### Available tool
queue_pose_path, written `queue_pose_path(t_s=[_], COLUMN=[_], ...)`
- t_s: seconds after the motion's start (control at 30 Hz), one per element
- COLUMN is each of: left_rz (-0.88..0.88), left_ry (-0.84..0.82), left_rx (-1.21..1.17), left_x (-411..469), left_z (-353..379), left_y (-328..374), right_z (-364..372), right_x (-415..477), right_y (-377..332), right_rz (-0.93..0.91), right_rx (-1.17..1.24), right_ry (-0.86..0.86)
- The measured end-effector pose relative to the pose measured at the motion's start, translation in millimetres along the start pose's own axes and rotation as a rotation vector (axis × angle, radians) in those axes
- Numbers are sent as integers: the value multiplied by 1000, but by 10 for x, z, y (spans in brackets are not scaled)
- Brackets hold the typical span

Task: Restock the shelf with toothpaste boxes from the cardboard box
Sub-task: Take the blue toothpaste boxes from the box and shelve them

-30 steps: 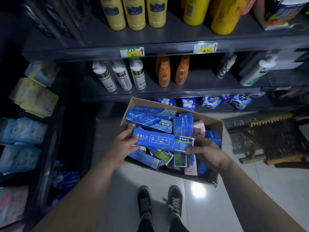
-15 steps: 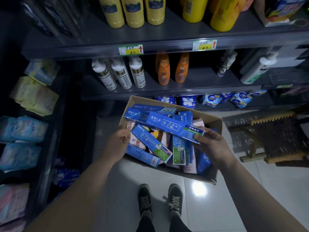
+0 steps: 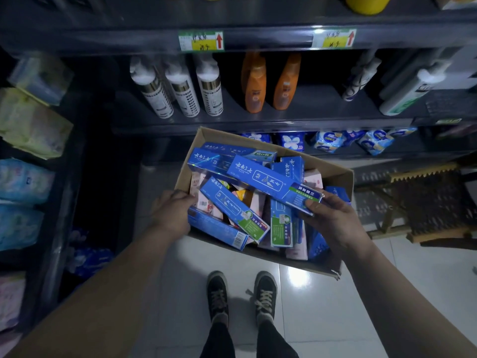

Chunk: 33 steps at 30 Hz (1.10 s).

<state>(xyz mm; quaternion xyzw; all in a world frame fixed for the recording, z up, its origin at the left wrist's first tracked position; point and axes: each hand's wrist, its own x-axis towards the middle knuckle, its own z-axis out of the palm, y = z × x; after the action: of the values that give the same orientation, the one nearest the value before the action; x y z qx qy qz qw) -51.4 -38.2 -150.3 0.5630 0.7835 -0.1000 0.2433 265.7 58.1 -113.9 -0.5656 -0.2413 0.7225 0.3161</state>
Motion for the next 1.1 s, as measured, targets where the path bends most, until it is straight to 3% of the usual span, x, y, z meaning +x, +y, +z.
queue_pose_path(t_s=[0.17,0.37,0.57,0.63,0.83,1.1], left_rz=[112,215,236,217,132,-160], left_ry=[69,47,78,47,-78,149], left_rx=[-279,-41,-27,-143,-826,-1196], left_x=[180,506,531,483,140,-604], left_z=[55,52,-55,-111,-509,-859], left_y=[230,385,348,266,143,-93], right_z=[41,-19,22,51,103,386], right_x=[21,62,39,1,-103,-376], right_y=[-1,-8,-21,-43,-165,-586], right_rz=[-9,15,9,5,9,-25], right_rx=[18,36,38,49,60,18], right_ry=[9,5,10,9,-11,-123])
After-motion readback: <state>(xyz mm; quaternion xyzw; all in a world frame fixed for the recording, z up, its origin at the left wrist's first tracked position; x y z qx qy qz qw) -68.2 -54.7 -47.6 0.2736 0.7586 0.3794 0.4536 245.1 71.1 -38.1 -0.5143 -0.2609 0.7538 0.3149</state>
